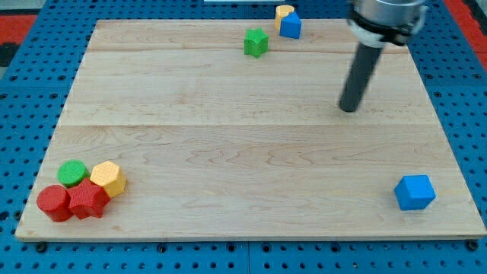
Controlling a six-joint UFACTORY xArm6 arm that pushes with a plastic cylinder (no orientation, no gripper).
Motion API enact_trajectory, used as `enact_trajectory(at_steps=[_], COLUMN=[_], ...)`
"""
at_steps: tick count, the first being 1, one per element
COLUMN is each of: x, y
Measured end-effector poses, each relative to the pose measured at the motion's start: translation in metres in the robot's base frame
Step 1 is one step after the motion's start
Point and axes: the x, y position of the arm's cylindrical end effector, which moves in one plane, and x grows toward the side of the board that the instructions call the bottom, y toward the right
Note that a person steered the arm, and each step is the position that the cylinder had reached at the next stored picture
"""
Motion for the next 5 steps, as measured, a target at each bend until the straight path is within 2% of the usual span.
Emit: enact_trajectory(at_steps=[1,2,3,5], x=[0.000,-0.040,-0.109,-0.199], y=[-0.094,-0.177,-0.221,-0.173])
